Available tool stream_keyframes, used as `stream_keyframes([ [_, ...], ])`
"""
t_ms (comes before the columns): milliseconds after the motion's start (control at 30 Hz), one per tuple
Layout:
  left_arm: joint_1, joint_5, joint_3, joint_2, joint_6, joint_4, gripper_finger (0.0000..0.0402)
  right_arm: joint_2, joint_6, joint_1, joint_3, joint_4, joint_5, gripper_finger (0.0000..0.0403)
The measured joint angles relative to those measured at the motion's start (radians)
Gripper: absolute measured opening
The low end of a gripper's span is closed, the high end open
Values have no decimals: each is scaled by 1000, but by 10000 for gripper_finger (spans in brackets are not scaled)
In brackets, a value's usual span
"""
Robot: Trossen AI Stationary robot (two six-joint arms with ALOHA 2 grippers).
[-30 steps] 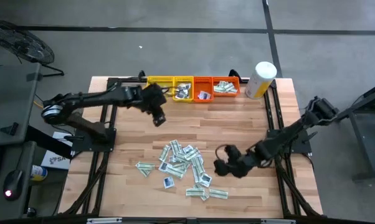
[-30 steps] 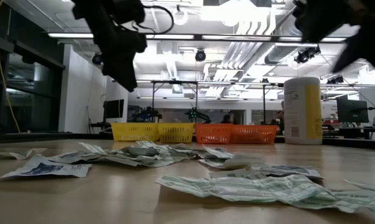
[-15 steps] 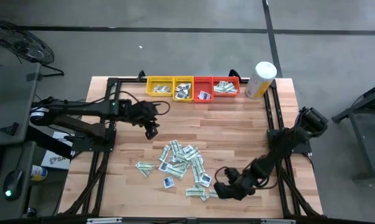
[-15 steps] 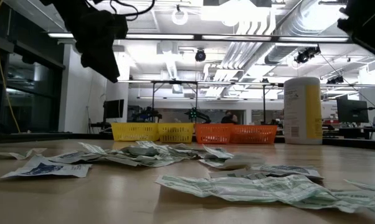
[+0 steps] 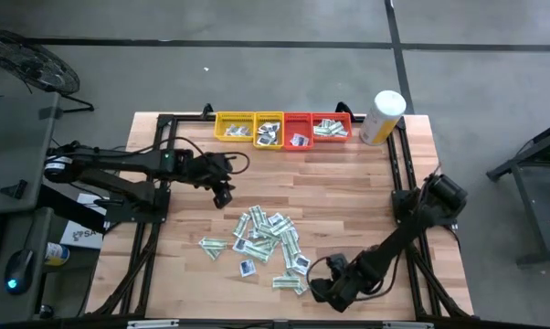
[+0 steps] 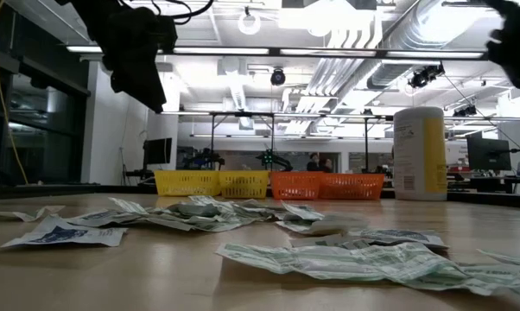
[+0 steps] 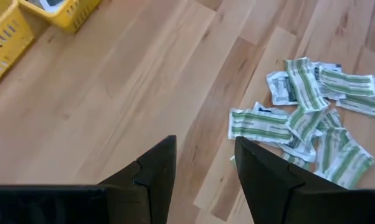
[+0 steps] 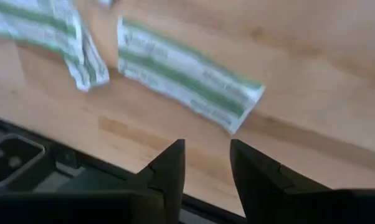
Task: Pick & Place First Aid Supplies
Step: Put the green pad into the right orange bin
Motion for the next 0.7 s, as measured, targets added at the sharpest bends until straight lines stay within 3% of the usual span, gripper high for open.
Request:
stream_keyframes([
  [333,-50,2,0,0,6,0,162,37,24,45,1,9,93,119],
  [700,-91,-7,0,0,8,1,163,29,38,34,1,-77,67,119],
])
